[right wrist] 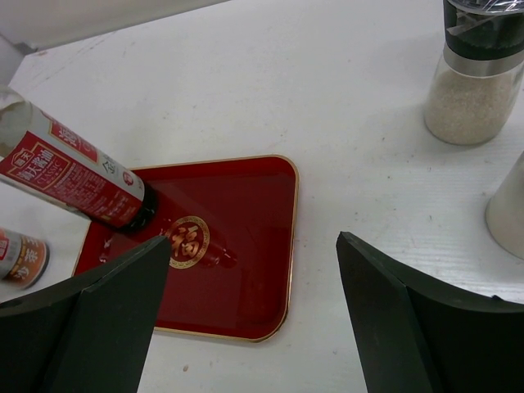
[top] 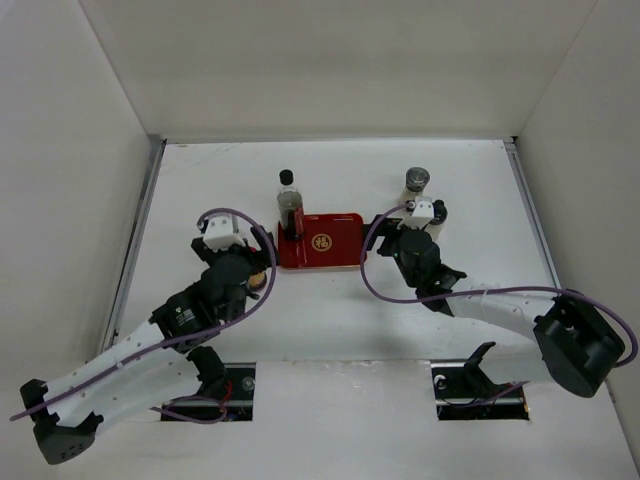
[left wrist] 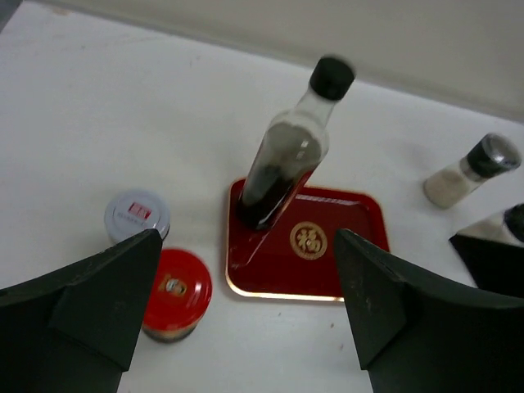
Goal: Organize the condiment bottles
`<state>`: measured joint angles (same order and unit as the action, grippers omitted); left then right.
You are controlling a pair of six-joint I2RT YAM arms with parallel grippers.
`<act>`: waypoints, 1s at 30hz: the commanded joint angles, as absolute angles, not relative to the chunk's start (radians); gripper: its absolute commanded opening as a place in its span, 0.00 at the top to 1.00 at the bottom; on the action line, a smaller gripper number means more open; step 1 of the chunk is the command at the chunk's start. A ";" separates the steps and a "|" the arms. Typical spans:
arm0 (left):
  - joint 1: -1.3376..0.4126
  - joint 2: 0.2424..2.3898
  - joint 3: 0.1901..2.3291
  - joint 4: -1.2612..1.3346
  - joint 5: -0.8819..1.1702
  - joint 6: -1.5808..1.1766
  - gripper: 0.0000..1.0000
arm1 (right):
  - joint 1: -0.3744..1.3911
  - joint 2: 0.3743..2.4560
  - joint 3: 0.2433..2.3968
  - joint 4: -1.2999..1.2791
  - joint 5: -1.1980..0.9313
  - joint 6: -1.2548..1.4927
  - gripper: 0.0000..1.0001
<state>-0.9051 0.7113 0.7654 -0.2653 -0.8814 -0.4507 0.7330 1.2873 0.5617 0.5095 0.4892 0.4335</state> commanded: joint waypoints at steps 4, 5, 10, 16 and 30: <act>-0.958 0.670 0.638 -0.437 -1.008 -0.649 0.13 | 0.732 1.286 0.581 0.571 0.480 0.426 0.08; -0.956 0.684 0.635 -0.436 -0.999 -0.650 0.13 | 0.732 1.284 0.581 0.571 0.480 0.426 0.06; -0.930 0.765 0.626 -0.445 -1.009 -0.679 0.13 | 0.732 1.293 0.583 0.571 0.480 0.425 0.04; -0.841 0.790 0.588 -0.413 -0.988 -0.701 0.14 | 0.732 1.282 0.581 0.571 0.480 0.425 0.02; -0.774 0.870 0.546 -0.298 -0.834 -0.680 0.18 | 0.732 1.289 0.583 0.571 0.480 0.425 0.02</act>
<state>-0.7845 0.8696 0.5518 -0.3676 -0.8494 -0.6846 0.7330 1.2903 0.5617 0.5095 0.4892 0.4335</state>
